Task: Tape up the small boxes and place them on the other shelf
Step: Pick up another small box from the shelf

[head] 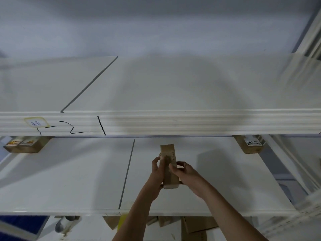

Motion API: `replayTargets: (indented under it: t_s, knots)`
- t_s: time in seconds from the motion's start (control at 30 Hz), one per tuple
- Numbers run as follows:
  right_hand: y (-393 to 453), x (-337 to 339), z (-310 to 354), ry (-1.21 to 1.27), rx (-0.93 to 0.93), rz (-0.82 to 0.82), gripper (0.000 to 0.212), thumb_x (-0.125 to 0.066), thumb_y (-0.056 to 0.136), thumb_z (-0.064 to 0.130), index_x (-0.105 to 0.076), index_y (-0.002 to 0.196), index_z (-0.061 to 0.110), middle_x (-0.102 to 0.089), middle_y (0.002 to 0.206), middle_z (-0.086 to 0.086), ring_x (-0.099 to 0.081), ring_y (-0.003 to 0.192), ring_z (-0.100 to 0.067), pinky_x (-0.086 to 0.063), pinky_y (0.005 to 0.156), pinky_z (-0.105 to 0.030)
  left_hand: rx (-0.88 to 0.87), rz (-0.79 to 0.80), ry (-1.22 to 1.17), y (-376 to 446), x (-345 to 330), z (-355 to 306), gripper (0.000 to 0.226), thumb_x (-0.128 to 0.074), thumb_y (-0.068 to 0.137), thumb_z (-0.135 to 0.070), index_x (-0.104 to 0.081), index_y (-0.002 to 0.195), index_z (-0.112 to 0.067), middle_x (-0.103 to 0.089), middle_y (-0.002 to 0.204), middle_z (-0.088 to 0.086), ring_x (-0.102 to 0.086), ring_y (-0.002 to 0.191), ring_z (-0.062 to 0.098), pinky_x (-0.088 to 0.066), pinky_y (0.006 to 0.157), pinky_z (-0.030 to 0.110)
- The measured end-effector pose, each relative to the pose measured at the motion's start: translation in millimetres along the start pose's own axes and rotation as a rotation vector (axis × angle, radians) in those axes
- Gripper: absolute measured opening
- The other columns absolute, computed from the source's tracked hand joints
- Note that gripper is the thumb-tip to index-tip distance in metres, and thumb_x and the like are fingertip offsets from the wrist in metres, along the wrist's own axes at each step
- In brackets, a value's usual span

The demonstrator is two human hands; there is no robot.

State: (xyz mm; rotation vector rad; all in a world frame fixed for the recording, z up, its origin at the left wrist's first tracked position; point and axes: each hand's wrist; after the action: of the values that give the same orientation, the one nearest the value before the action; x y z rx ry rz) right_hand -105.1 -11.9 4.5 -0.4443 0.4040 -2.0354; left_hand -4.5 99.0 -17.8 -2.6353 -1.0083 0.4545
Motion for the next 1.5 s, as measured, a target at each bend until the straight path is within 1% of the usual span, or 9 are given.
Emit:
replayTargets:
  t_s: [0.1,0.23,0.3,0.43,0.8,1.0,1.2,1.33,1.5]
  knots:
    - [-1,0,-2,0.061,0.029,0.017,0.082,-0.075,0.071,0.065,-0.049,0.135,0.021,-0.07,0.118,0.002,-0.069,0.105,-0.016,-0.054,0.099,-0.037,-0.011,-0.01,-0.03,-2,1,-5,0.047,-0.02,0.102,-0.062,-0.045,0.134,-0.039,-0.065,0.121,0.011,-0.069,0.105,0.028,-0.059,0.086,0.047]
    - [4,6,-12,0.275,0.016,-0.044,0.096,-0.088,0.06,0.06,-0.051,0.134,0.012,-0.073,0.116,-0.009,-0.074,0.099,-0.026,-0.057,0.095,-0.047,0.003,-0.016,-0.007,0,5,1,0.056,-0.054,0.102,-0.036,-0.021,0.147,-0.039,-0.066,0.123,0.011,-0.072,0.101,0.025,-0.059,0.085,0.043]
    - [1,9,-11,0.309,0.02,-0.023,0.067,-0.082,0.078,0.041,-0.058,0.132,0.008,-0.075,0.111,-0.012,-0.074,0.099,-0.029,-0.057,0.094,-0.047,0.048,-0.012,-0.052,0,6,4,0.073,-0.066,0.093,-0.038,-0.024,0.151,-0.026,-0.069,0.121,0.011,-0.072,0.102,0.026,-0.057,0.09,0.043]
    - [-4,9,-10,0.284,0.045,-0.014,0.032,-0.067,0.094,0.03,-0.07,0.118,0.009,-0.076,0.105,-0.012,-0.074,0.097,-0.029,-0.057,0.092,-0.045,0.033,0.039,-0.037,-5,5,6,0.048,-0.064,0.093,-0.037,-0.055,0.133,-0.013,-0.074,0.112,0.009,-0.071,0.104,0.027,-0.056,0.093,0.043]
    - [1,-3,-30,0.16,-0.031,-0.13,0.028,-0.066,0.096,0.032,-0.072,0.11,0.009,-0.078,0.093,-0.007,-0.076,0.089,-0.024,-0.057,0.094,-0.047,0.081,0.015,-0.019,-3,6,17,0.042,-0.065,0.096,-0.024,-0.054,0.134,-0.01,-0.073,0.113,0.013,-0.072,0.1,0.03,-0.058,0.09,0.05]
    - [-4,-11,-28,0.125,-0.049,-0.371,0.048,-0.079,0.083,0.034,-0.05,0.117,0.016,-0.067,0.103,0.001,-0.07,0.086,-0.015,-0.057,0.062,-0.028,0.032,-0.226,0.237,3,7,21,0.044,-0.07,0.091,-0.01,-0.055,0.131,-0.019,-0.062,0.11,0.01,-0.064,0.092,0.022,-0.055,0.068,0.029]
    - [-8,-24,-22,-0.084,0.009,-0.303,0.037,-0.065,0.092,0.049,-0.051,0.111,0.02,-0.061,0.107,0.003,-0.062,0.096,-0.015,-0.055,0.078,-0.032,0.175,0.027,0.044,-10,-1,16,0.038,-0.059,0.097,-0.045,-0.047,0.128,-0.026,-0.063,0.121,0.005,-0.064,0.106,0.021,-0.058,0.086,0.04]
    - [-7,-21,-25,-0.167,0.079,-0.417,0.017,-0.052,0.103,0.03,-0.06,0.113,0.018,-0.064,0.113,-0.001,-0.059,0.091,-0.01,-0.047,0.068,-0.021,0.207,0.022,-0.072,-10,17,29,0.05,-0.072,0.09,-0.03,-0.046,0.131,-0.017,-0.061,0.123,0.009,-0.064,0.107,0.026,-0.06,0.075,0.038]
    - [4,-10,-40,-0.105,-0.118,-0.267,0.049,-0.065,0.093,0.046,-0.05,0.133,0.021,-0.059,0.127,0.0,-0.062,0.112,-0.022,-0.054,0.094,-0.038,0.232,-0.013,-0.1,-5,27,45,0.042,-0.073,0.09,-0.024,-0.062,0.128,-0.012,-0.072,0.115,0.012,-0.067,0.108,0.031,-0.059,0.086,0.043]
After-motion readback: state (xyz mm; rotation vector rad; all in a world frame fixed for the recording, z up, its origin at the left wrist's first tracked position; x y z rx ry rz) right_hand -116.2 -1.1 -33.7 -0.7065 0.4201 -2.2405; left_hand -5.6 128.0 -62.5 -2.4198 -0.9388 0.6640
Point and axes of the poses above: each hand's wrist, its own y-axis towards the middle knuckle, its own x-axis out of the back of the hand, z = x × y
